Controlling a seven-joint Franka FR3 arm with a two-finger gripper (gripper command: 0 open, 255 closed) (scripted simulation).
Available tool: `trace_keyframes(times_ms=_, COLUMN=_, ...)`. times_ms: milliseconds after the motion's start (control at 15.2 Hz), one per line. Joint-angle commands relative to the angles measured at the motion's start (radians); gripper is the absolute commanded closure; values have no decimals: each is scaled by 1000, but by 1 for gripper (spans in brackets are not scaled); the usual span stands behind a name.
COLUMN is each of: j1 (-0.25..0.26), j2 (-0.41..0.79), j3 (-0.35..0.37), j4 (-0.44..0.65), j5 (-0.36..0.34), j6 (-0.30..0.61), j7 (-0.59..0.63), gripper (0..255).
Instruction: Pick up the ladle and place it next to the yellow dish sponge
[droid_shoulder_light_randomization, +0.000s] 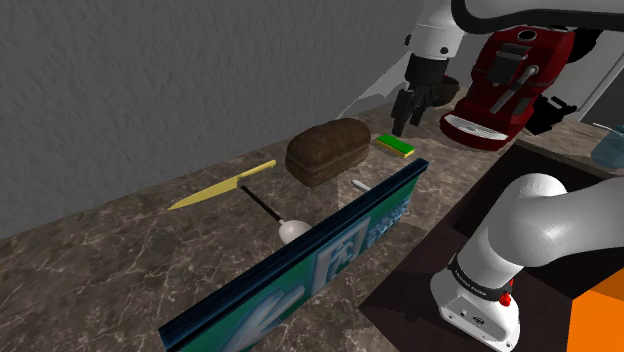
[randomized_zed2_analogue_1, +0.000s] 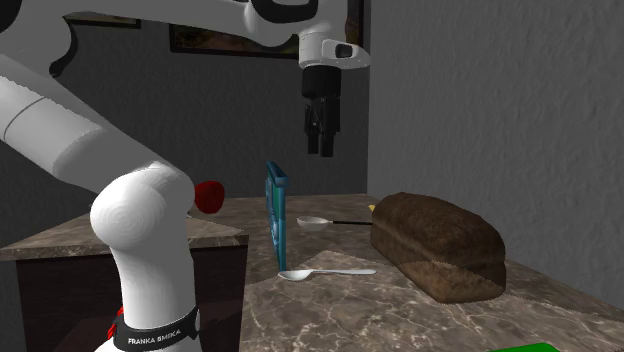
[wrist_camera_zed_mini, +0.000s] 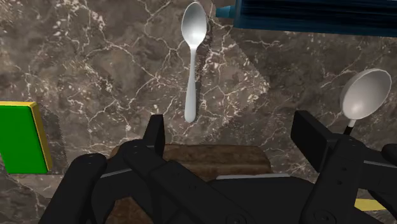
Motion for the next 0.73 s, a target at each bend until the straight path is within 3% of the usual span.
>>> trace_keyframes(times_ms=0, j1=0, j2=0, j3=0, j4=0, j5=0, j6=0, j7=0, gripper=0)
trace_keyframes(times_ms=660, j1=58, j2=166, j3=174, j4=-84, j5=127, j6=313, j7=178, gripper=0)
